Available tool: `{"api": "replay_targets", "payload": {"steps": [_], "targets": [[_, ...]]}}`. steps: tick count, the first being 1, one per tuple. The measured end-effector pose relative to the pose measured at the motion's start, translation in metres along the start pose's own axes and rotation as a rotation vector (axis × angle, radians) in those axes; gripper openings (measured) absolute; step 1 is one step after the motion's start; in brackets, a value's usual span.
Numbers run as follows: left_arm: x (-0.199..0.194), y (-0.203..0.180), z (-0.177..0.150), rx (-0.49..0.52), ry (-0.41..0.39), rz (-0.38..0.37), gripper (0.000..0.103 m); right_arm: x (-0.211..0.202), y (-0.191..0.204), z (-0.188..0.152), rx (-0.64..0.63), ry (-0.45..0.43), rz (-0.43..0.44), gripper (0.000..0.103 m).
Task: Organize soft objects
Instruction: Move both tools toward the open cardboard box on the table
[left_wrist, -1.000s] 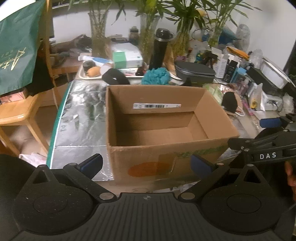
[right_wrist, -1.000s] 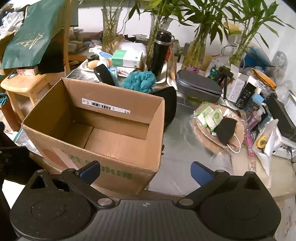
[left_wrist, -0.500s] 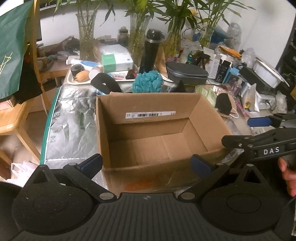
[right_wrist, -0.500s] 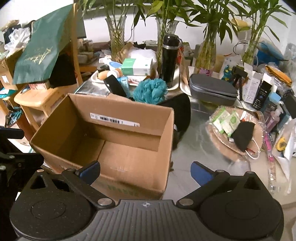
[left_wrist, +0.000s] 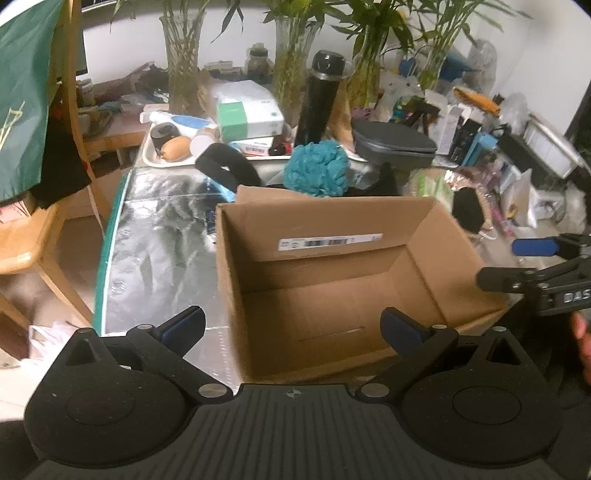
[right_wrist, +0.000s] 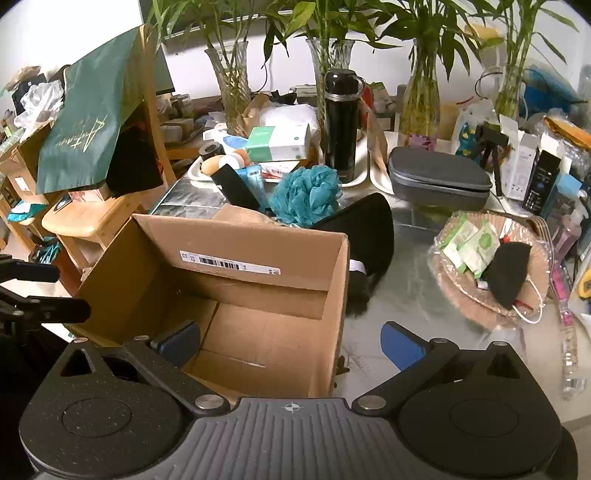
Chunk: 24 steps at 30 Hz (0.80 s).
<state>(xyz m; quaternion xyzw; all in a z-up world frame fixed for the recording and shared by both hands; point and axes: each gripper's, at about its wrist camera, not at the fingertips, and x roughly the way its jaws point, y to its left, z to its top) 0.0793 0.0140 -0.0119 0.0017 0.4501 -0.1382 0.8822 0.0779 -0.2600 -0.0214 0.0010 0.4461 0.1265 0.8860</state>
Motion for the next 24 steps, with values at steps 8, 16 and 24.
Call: {"api": "replay_targets", "payload": {"steps": [8,16,24], "targets": [[0.003,0.011,0.005,-0.006,-0.001,0.064,0.103,0.000,-0.009,0.005,0.026,-0.023,-0.019,0.103],[0.004,0.015,0.001,0.017,-0.028,0.067,0.103,0.001,-0.013,0.006,0.022,-0.043,-0.057,0.103],[0.008,0.013,0.009,0.033,-0.058,0.062,0.103,0.009,-0.014,0.002,0.024,-0.064,-0.054,0.103]]}}
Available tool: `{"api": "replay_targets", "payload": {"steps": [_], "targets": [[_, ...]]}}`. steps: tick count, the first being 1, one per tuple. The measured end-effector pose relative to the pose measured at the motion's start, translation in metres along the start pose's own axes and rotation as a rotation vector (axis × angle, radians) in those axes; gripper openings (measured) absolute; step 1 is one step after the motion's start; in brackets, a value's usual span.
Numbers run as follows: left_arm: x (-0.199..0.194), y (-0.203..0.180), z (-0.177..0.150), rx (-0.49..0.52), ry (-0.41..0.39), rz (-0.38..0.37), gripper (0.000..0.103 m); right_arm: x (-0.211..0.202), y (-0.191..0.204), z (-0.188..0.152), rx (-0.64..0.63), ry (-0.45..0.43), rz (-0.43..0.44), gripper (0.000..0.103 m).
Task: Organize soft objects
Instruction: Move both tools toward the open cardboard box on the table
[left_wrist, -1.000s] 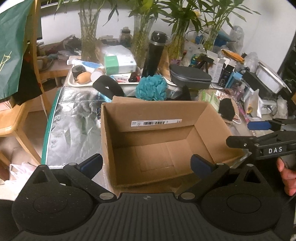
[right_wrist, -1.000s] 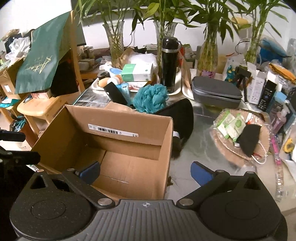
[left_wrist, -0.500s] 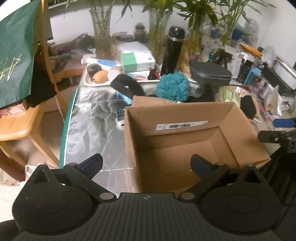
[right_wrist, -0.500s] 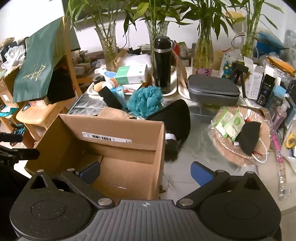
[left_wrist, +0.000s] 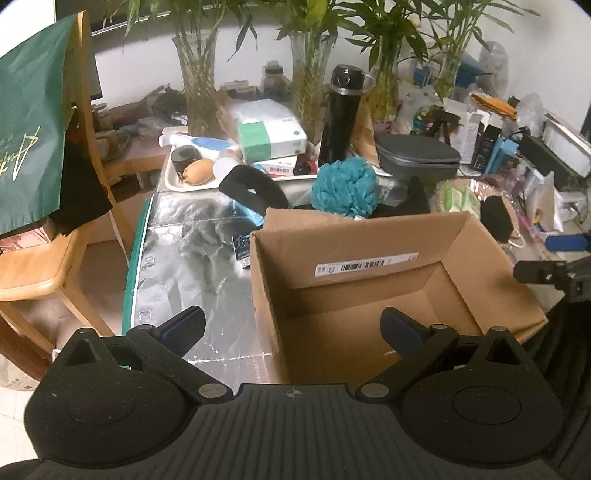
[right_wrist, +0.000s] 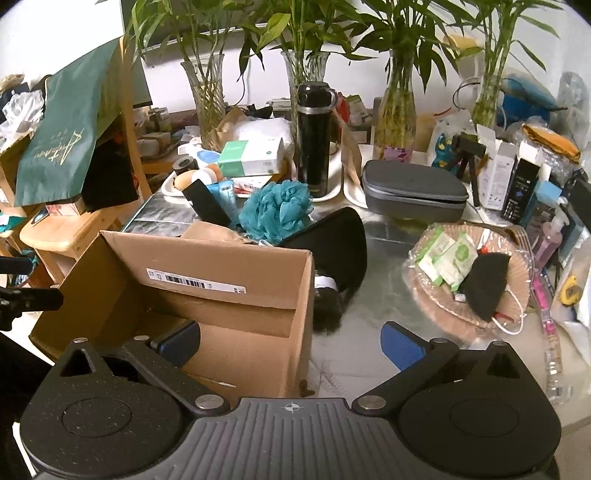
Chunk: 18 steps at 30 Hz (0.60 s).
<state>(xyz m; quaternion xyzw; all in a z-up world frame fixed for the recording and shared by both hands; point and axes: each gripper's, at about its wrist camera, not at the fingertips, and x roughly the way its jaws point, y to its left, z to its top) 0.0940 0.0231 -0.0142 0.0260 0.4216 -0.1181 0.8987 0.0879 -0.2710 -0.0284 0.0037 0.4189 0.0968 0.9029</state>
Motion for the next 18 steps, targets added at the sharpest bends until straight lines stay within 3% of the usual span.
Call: {"api": "replay_targets", "payload": {"steps": [6,12,18], "targets": [[0.005,0.001,0.007,0.008,-0.024,0.011,0.103,0.012,0.000,0.005,-0.030,-0.005,-0.004,0.103],[0.006,0.007,0.018,-0.003,-0.058,-0.030,0.103,0.019,0.003,0.012,-0.056,-0.020,0.010,0.103],[0.014,0.008,0.037,0.006,-0.097,0.010,0.103,0.035,-0.011,0.028,-0.003,0.015,0.008,0.103]]}}
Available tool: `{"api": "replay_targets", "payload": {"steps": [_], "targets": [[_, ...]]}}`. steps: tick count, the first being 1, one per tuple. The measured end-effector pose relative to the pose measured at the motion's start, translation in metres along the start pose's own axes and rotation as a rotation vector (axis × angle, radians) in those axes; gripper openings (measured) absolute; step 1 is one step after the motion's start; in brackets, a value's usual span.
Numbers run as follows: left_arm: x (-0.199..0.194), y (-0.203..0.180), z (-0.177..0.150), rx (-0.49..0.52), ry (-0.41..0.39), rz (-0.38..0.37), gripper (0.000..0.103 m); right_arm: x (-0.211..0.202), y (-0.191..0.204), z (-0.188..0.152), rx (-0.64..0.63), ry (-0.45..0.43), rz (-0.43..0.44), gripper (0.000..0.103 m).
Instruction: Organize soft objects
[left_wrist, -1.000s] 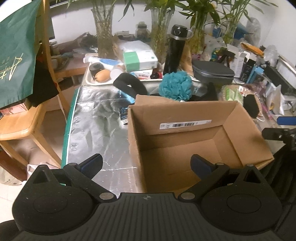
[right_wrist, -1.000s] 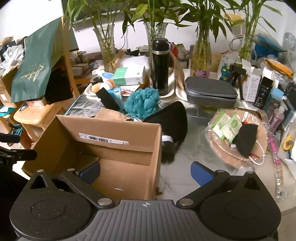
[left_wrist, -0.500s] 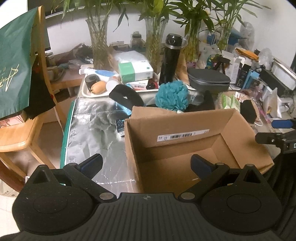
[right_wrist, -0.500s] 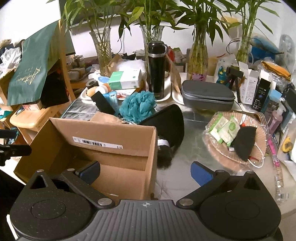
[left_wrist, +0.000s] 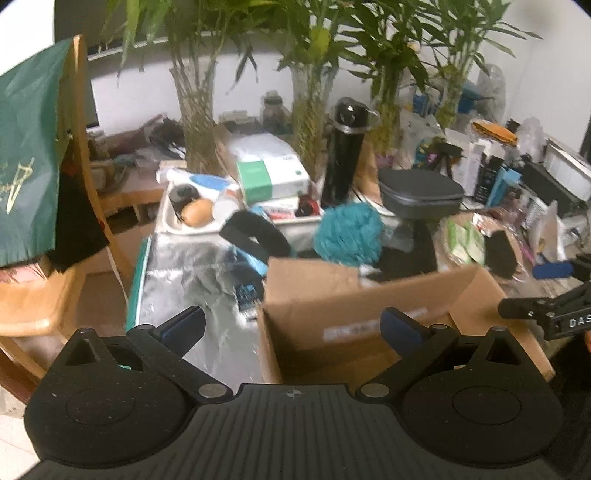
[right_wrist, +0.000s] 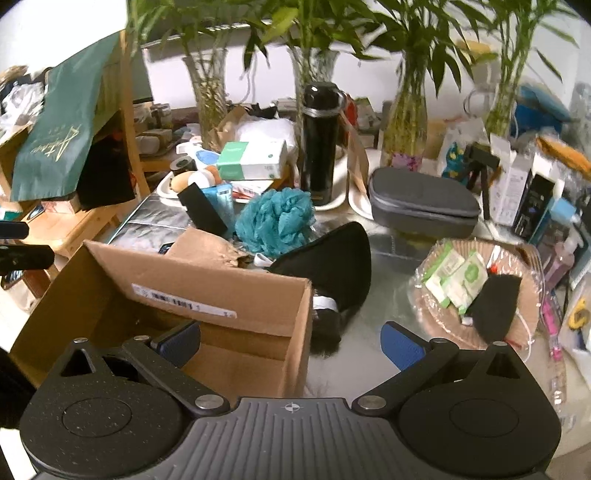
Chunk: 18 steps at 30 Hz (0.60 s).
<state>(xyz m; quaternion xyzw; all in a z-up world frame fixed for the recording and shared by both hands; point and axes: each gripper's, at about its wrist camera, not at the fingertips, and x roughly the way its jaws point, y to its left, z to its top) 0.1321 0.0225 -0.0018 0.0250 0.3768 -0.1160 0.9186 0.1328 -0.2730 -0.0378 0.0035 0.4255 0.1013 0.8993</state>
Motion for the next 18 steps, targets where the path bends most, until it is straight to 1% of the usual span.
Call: {"api": "replay_targets", "payload": {"steps": [3,8,10,16,18], "targets": [[0.008,0.003,0.009,-0.014,-0.002,0.011,0.103,0.003,-0.012,0.006,0.039,-0.021,0.016,0.103],[0.026,0.013,0.020,-0.064,0.006,-0.012,0.103,0.009,-0.021,0.015,0.028,-0.047,0.000,0.103],[0.035,0.016,0.023,-0.077,0.011,-0.006,0.103,0.013,-0.023,0.018,0.016,-0.054,0.007,0.103],[0.049,0.021,0.033,-0.073,-0.002,0.000,0.103,0.030,-0.035,0.032,0.035,-0.058,0.036,0.103],[0.053,0.023,0.035,-0.075,-0.003,-0.015,0.103,0.038,-0.039,0.037,0.043,-0.069,0.039,0.103]]}}
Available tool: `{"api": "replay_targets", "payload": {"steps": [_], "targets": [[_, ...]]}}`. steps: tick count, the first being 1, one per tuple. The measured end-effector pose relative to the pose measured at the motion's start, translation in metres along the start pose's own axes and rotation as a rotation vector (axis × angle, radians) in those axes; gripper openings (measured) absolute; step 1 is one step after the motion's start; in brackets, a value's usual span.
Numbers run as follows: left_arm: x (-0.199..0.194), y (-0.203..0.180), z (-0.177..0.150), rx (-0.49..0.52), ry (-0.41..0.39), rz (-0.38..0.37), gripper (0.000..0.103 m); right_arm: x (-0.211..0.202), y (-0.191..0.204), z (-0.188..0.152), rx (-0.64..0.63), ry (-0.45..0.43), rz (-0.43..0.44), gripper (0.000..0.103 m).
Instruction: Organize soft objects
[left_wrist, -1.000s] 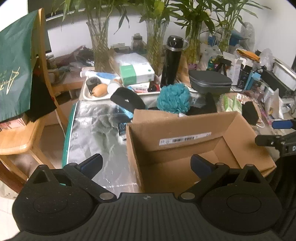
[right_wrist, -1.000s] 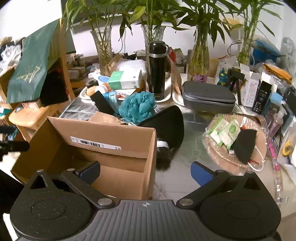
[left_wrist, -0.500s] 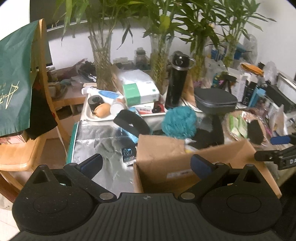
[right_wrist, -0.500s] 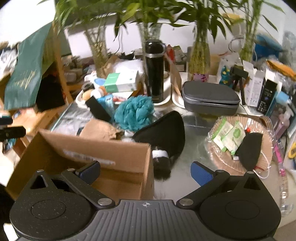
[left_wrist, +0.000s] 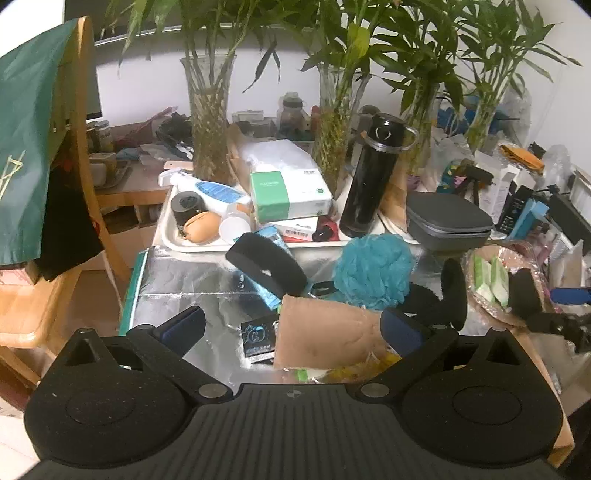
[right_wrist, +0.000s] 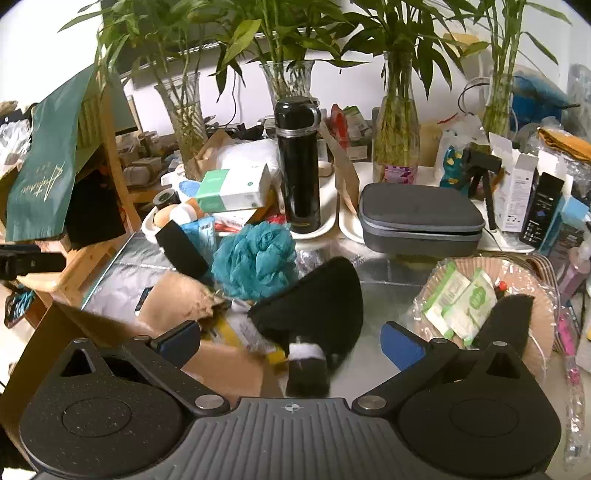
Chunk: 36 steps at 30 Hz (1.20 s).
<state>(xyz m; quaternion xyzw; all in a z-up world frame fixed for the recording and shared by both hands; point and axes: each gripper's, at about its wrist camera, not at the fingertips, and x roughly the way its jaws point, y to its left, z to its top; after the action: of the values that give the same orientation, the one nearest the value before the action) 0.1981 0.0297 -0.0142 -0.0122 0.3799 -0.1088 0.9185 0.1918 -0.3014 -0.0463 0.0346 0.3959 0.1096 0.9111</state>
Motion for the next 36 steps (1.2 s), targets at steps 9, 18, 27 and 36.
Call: {"api": "replay_targets", "payload": {"steps": [9,18,27,36], "targets": [[0.008,0.011,-0.005,-0.045,-0.040,-0.085,0.103,0.054,-0.024,0.014,0.053,-0.017,-0.004,0.103],[0.012,0.015,-0.007,-0.030,-0.048,-0.070,0.103,0.105,-0.045,0.027,0.144,0.058,0.019,0.095],[0.017,0.022,-0.008,-0.068,-0.026,-0.074,0.103,0.145,-0.050,0.032,0.183,0.169,0.017,0.070],[0.021,0.025,-0.009,-0.096,0.004,-0.091,0.103,0.141,-0.065,0.025,0.255,0.216,-0.012,0.025]]}}
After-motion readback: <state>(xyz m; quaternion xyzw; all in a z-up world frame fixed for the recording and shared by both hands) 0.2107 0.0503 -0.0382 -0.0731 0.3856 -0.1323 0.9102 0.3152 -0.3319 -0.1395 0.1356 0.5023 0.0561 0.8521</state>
